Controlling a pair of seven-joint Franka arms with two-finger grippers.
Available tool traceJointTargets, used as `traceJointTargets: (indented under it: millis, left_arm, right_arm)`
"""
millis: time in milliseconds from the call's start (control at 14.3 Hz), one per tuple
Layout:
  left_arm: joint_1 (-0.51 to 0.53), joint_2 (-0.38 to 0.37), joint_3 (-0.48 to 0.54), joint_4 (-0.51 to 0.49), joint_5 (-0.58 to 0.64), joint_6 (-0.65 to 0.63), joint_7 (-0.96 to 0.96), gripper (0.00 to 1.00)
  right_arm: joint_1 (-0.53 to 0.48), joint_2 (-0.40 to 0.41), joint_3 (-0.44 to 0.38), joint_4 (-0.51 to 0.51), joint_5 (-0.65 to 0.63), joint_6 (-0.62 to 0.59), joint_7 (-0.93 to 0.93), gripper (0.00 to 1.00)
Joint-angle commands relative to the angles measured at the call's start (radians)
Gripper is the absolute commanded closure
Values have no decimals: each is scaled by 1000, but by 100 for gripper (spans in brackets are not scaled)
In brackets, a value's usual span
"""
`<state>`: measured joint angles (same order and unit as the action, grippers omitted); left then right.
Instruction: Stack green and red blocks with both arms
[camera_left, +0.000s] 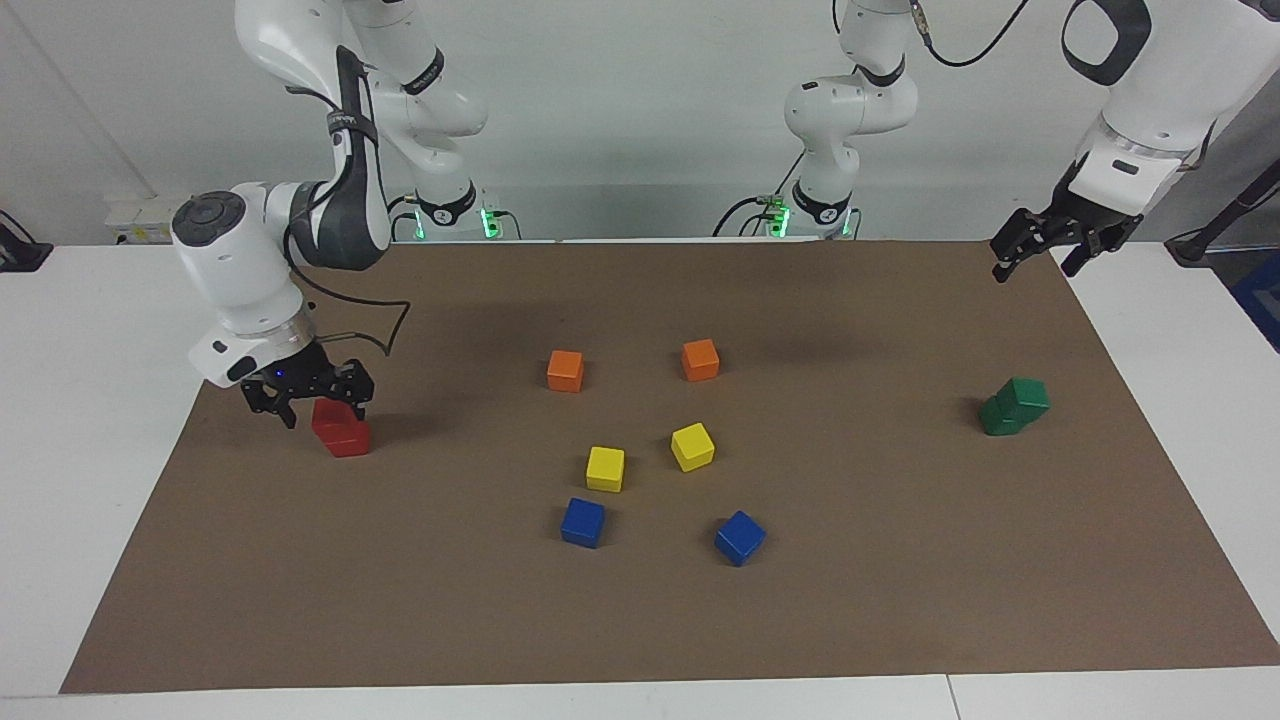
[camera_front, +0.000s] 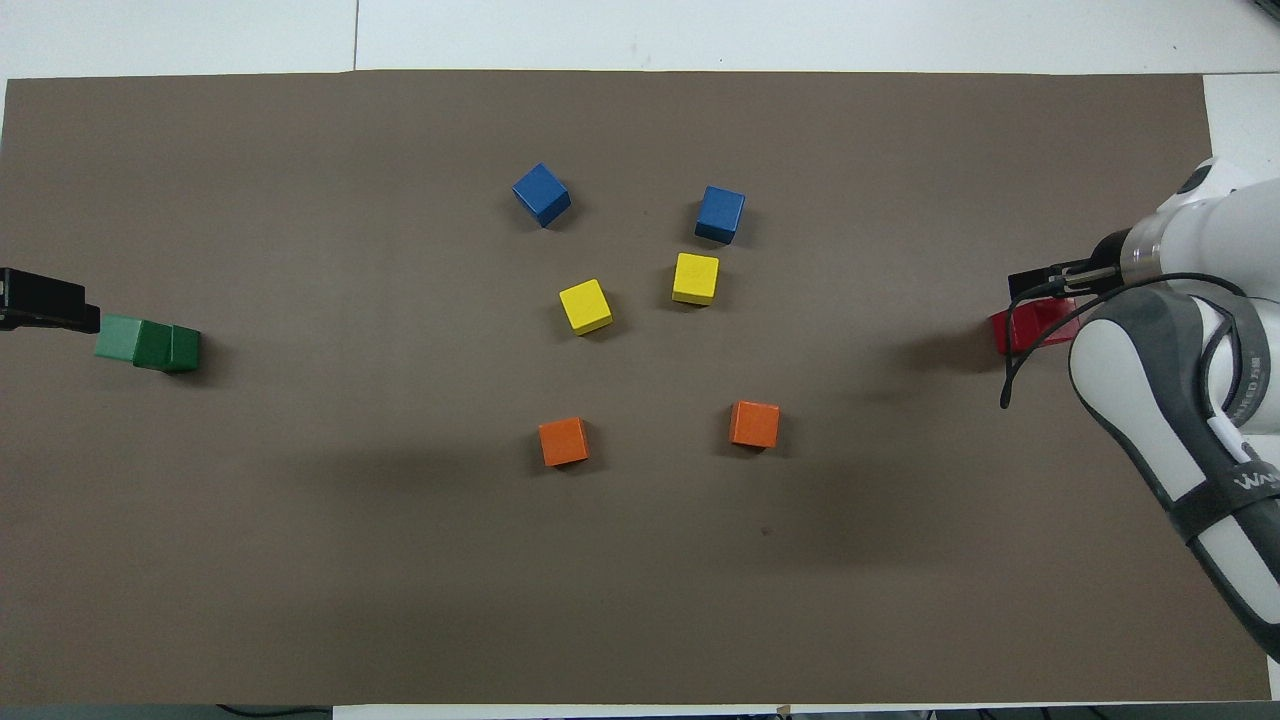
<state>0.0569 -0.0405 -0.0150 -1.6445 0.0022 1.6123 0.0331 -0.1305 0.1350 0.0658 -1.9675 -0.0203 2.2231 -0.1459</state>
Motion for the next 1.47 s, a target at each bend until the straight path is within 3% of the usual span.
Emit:
traceJointTargets:
  millis: [0,280,491,631,911,1402]
  left_arm:
    - [-14,-25,14,-26,34,0,10,0]
    - [-12,-25,10,-26,38,1,8,0]
    - [-11,-25,10,-26,36,4,8,0]
    - [-14,-25,10,-26,36,9,8,0]
    - [-14,-25,10,-26,36,9,8,0]
    - [-15,-25,10,-26,36,11,7,0]
  right_arm:
    - [44,-66,5,35,8,-117,104,0]
    - [95,-245,6,32,11,-356,174,0]
    - [103,-305,3,68,11,-505,166,0]
    - [94,-298,-1,133,11,-568,167,0]
    - [86,-221,-3,240,10,-577,170,0]
    - [84,-169,-4,312,-3,-597,172,1]
